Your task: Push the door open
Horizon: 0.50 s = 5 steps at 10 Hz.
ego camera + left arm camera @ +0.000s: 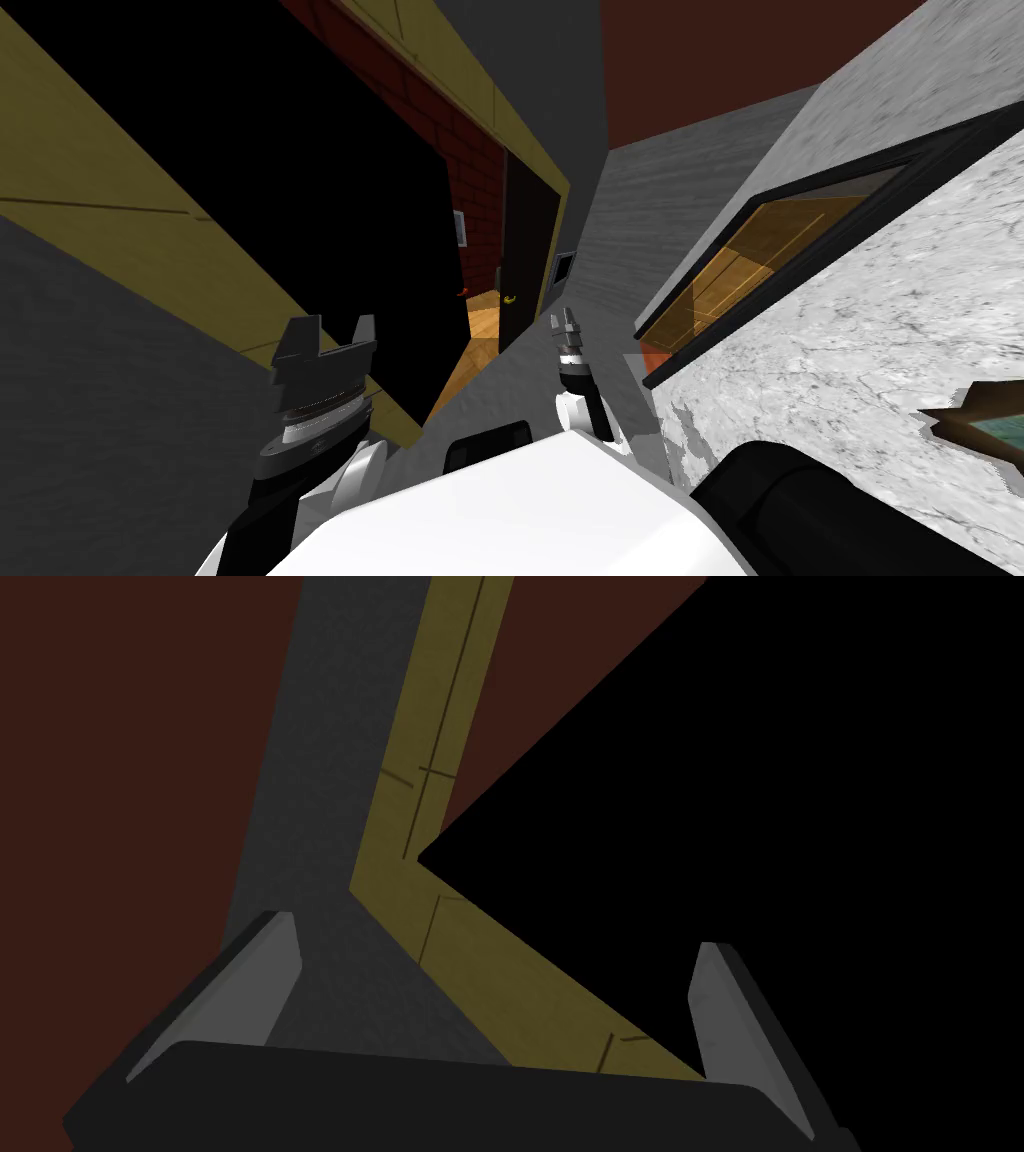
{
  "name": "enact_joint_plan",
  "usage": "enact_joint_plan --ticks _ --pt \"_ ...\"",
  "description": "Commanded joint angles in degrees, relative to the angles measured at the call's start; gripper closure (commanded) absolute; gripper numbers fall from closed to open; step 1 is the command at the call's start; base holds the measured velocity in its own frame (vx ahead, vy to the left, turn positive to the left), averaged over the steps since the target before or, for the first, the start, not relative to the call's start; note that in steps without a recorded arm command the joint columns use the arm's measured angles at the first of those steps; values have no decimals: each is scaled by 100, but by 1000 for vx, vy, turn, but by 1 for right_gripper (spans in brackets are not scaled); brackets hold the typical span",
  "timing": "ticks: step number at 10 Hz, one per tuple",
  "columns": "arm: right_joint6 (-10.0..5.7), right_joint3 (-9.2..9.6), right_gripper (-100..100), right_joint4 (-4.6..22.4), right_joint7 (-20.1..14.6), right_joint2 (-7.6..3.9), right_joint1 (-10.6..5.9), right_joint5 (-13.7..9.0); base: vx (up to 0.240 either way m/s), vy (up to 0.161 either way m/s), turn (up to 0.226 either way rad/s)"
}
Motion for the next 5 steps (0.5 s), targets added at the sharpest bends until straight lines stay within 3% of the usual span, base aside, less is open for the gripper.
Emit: enact_joint_plan --ticks 1,5 --pt "-60 45 -100 217 14 -55 -67 9 73 -56 64" --pt "-190 141 -100 682 43 -155 -211 28 135 -80 67"
